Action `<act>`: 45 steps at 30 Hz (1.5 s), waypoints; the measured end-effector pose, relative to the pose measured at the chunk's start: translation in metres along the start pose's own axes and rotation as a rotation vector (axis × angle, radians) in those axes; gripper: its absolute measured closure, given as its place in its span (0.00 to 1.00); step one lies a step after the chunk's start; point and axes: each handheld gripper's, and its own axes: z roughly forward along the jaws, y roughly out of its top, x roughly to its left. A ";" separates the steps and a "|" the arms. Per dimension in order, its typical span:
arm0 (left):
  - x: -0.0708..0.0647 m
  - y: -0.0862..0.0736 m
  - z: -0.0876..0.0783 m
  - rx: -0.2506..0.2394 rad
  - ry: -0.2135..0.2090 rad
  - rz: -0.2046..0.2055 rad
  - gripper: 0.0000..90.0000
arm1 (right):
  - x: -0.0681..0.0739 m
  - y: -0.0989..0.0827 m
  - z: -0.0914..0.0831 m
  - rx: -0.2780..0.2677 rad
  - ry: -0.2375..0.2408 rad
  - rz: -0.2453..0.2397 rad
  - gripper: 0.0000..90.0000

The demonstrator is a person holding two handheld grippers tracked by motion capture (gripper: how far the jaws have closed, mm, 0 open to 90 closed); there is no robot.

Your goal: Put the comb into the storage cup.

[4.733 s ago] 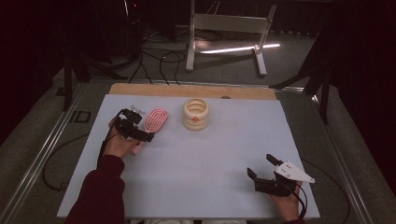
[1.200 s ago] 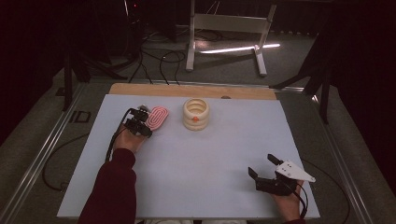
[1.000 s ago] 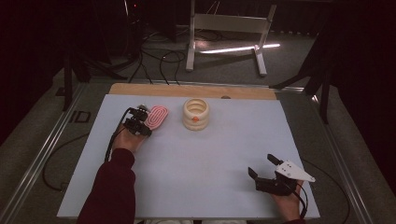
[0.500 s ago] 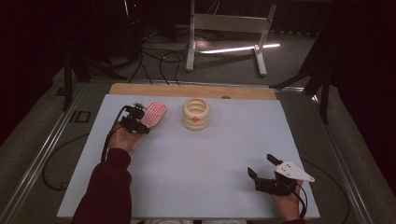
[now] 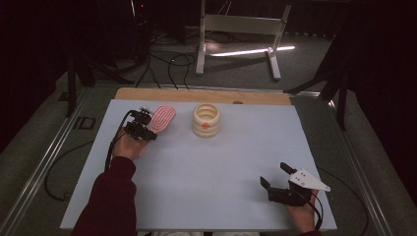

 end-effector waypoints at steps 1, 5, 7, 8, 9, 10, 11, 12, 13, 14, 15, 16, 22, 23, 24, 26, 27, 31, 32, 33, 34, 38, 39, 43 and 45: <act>0.000 0.000 0.000 -0.001 -0.001 0.001 0.78 | 0.000 0.000 0.000 0.001 0.000 0.001 0.10; -0.001 0.000 -0.003 -0.006 -0.003 0.013 0.78 | 0.000 0.000 0.000 0.001 0.000 0.001 0.10; -0.002 0.000 -0.004 -0.012 -0.002 0.015 0.78 | 0.000 0.000 0.000 0.001 0.001 0.002 0.10; -0.002 0.000 -0.005 -0.015 -0.004 0.015 0.78 | 0.000 0.000 0.000 0.000 0.001 0.001 0.10; -0.003 0.000 -0.006 -0.017 -0.004 0.017 0.78 | 0.000 0.000 0.000 0.000 0.001 0.001 0.10; -0.003 -0.001 -0.007 -0.018 -0.003 0.020 0.78 | 0.000 0.000 0.000 0.000 0.001 0.001 0.10; -0.003 -0.001 -0.007 -0.018 -0.003 0.023 0.78 | 0.000 0.000 0.000 0.001 0.001 0.001 0.10; -0.003 -0.001 -0.008 -0.019 -0.002 0.026 0.78 | 0.000 0.000 0.000 0.001 0.000 0.002 0.10; -0.003 -0.001 -0.009 -0.023 -0.001 0.026 0.78 | 0.000 0.000 0.000 0.001 0.000 0.002 0.10; -0.003 -0.001 -0.010 -0.025 -0.001 0.027 0.78 | 0.000 0.000 0.000 0.001 0.002 0.002 0.10; -0.003 -0.001 -0.010 -0.031 -0.001 0.027 0.78 | 0.000 0.000 0.000 0.001 0.002 0.001 0.10; -0.003 -0.002 -0.011 -0.034 -0.003 0.028 0.78 | 0.001 0.000 0.000 0.001 0.003 0.000 0.10; -0.005 -0.002 -0.016 -0.053 -0.006 0.039 0.78 | 0.001 0.000 0.000 0.001 0.004 0.001 0.10; -0.006 -0.003 -0.017 -0.055 -0.006 0.042 0.78 | 0.001 0.000 0.000 0.001 0.004 0.001 0.10; -0.006 -0.003 -0.017 -0.056 -0.006 0.045 0.78 | 0.001 0.000 0.000 0.000 0.004 0.001 0.10; -0.007 -0.003 -0.018 -0.058 -0.007 0.050 0.78 | 0.001 0.000 0.000 0.001 0.005 0.001 0.10; -0.008 -0.003 -0.019 -0.058 -0.008 0.054 0.78 | 0.001 0.000 0.000 0.002 0.006 0.001 0.10; -0.010 -0.003 -0.021 -0.064 -0.009 0.065 0.78 | 0.001 0.000 0.000 0.004 0.008 0.001 0.10; -0.011 -0.003 -0.022 -0.070 -0.011 0.068 0.78 | 0.001 0.000 0.001 0.004 0.008 0.001 0.10; -0.011 -0.003 -0.023 -0.071 -0.012 0.071 0.78 | 0.001 0.000 0.001 0.004 0.009 0.002 0.10; -0.011 -0.003 -0.024 -0.073 -0.012 0.075 0.78 | 0.001 0.000 0.001 0.004 0.009 0.002 0.10; -0.013 -0.003 -0.027 -0.086 -0.022 0.089 0.78 | 0.001 0.000 0.001 0.004 0.010 0.002 0.10; -0.013 -0.003 -0.028 -0.087 -0.022 0.093 0.78 | 0.001 0.000 0.001 0.004 0.009 0.003 0.10; -0.014 -0.003 -0.032 -0.101 -0.029 0.101 0.78 | 0.001 0.000 0.001 0.005 0.011 0.002 0.10; -0.014 -0.004 -0.034 -0.106 -0.032 0.105 0.78 | 0.001 0.000 0.001 0.005 0.010 0.003 0.10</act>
